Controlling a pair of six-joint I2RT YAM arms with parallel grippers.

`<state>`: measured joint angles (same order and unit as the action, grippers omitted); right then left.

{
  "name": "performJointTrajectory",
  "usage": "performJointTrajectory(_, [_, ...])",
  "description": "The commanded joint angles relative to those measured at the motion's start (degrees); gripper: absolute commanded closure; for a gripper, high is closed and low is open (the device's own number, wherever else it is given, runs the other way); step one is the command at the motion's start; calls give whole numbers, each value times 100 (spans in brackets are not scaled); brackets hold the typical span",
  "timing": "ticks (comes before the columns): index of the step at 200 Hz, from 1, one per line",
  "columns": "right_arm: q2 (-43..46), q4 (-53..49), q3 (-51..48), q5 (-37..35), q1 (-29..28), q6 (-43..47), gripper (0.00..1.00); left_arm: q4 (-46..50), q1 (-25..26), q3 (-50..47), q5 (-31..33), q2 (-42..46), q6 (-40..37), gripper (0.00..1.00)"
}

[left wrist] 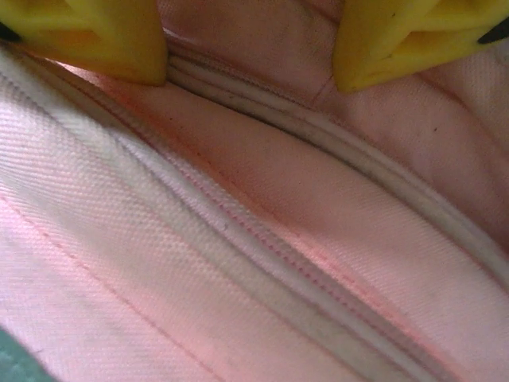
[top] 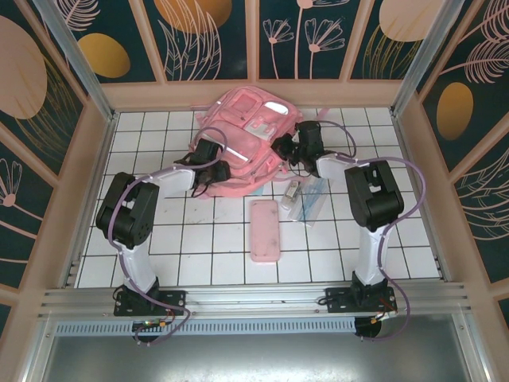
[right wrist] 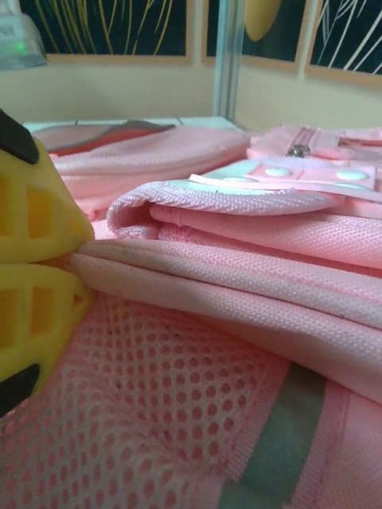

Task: Pack the student bag

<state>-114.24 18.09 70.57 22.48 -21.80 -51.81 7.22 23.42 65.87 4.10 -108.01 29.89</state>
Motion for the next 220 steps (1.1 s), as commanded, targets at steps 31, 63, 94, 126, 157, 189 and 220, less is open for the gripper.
performJointTrajectory(31, [352, 976, -254, -344, -575, -1097, 100, 1227, -193, 613, 3, 766, 35, 36])
performJointTrajectory(63, [251, 911, 71, -411, -638, -1297, 100, 1806, 425, 747, -296, 1283, 90, 39])
performJointTrajectory(94, [289, 851, 179, -385, -659, -1339, 100, 2133, 776, 971, -286, 1016, 148, 40])
performJointTrajectory(126, [311, 854, 181, -424, -668, -1408, 100, 2585, 1066, 1326, 63, 447, 166, 40])
performJointTrajectory(157, [241, 899, 229, -403, -668, -1463, 100, 3052, 1350, 1687, 531, 86, 149, 42])
performJointTrajectory(189, [185, 969, 200, -334, -661, -1525, 100, 3053, 1504, 1773, 720, -181, 175, 46])
performJointTrajectory(220, [220, 1043, 153, -314, -661, -1547, 100, 3089, 1523, 1913, 1122, -486, 40, 58])
